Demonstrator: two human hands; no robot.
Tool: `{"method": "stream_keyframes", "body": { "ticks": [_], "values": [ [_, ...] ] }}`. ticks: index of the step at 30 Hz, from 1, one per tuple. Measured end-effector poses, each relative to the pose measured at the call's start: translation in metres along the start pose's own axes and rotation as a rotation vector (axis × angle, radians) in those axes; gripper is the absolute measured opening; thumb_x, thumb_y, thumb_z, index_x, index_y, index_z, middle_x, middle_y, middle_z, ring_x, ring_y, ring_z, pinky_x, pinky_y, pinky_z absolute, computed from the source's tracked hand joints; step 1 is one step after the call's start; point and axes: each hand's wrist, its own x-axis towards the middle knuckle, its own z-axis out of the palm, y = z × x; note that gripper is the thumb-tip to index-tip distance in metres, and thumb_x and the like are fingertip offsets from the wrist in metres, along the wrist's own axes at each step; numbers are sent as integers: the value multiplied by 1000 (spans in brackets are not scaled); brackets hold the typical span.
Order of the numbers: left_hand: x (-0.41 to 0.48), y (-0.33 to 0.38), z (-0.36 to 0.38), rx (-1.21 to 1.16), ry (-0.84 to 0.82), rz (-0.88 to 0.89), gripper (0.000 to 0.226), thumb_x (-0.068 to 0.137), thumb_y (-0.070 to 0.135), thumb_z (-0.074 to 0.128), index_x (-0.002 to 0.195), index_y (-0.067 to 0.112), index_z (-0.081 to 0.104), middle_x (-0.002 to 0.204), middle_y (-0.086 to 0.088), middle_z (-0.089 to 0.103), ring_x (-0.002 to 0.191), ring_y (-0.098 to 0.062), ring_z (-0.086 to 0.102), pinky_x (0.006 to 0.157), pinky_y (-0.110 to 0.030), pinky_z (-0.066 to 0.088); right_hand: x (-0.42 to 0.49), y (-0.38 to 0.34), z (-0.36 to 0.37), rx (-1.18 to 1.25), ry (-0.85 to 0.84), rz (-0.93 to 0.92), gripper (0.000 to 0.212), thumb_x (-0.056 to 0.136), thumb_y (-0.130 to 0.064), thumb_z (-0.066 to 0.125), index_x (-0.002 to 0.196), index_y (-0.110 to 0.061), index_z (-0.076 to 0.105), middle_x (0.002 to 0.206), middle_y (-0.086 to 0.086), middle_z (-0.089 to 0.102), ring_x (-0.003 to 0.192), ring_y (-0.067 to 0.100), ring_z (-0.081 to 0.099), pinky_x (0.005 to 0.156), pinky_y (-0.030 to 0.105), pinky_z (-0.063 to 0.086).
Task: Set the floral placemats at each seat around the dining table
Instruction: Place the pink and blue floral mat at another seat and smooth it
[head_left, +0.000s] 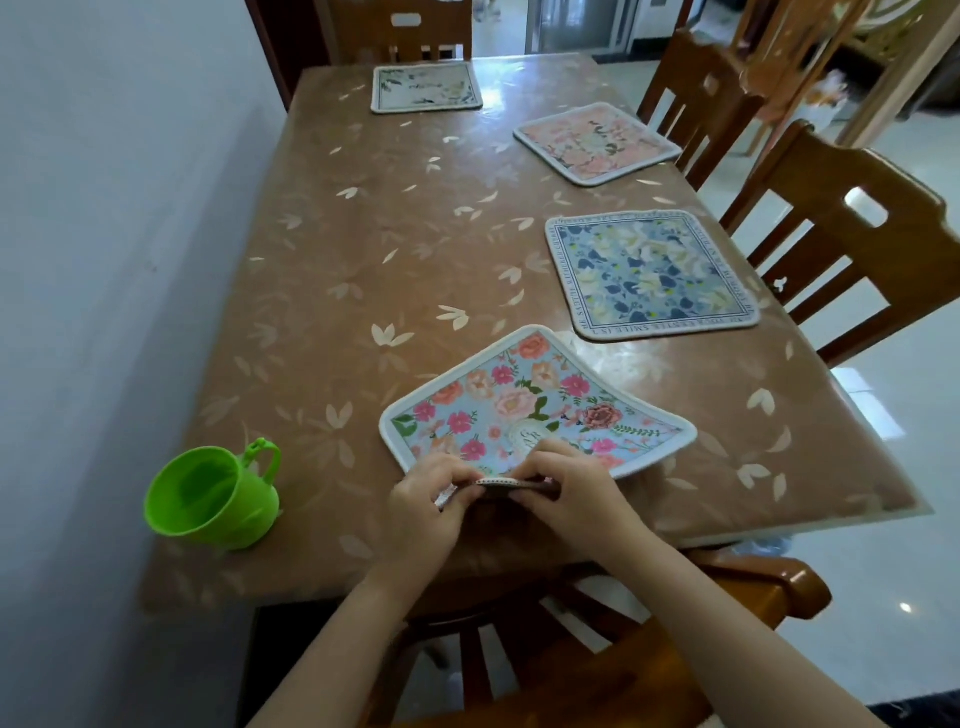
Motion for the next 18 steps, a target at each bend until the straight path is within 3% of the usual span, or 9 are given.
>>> {"method": "stream_keyframes", "body": {
  "ticks": [5,10,15,18],
  "values": [
    [-3,-12,-20,-18,63,-75,24,74,-5,68,78,18,62,83,12,61,84,3,57,71,-7,44,-3,12,-14,-31,-33,37,10,75,-3,71,82,-9,67,85,3,62,80,14,60,73,16,49],
    [-1,-19,-29,-14,50,-109,23,78,-3,65,78,20,61,82,9,62,80,-1,57,68,-7,42,-3,12,-14,-15,-17,79,8,74,-4,71,79,-10,68,79,-5,58,72,1,54,67,3,41],
    [5,-18,-39,42,67,-88,24,75,1,70,79,23,60,81,12,62,81,0,57,69,-7,42,4,4,-6,-38,-39,62,5,76,-5,70,81,-8,69,80,-1,60,71,9,56,68,10,45],
    [8,-8,-46,108,26,-15,15,72,22,72,84,20,63,84,9,62,84,-4,57,73,-14,45,13,-5,-2,-37,-47,39,5,78,-5,69,82,-7,69,82,4,64,75,15,59,70,21,51]
  ]
}}
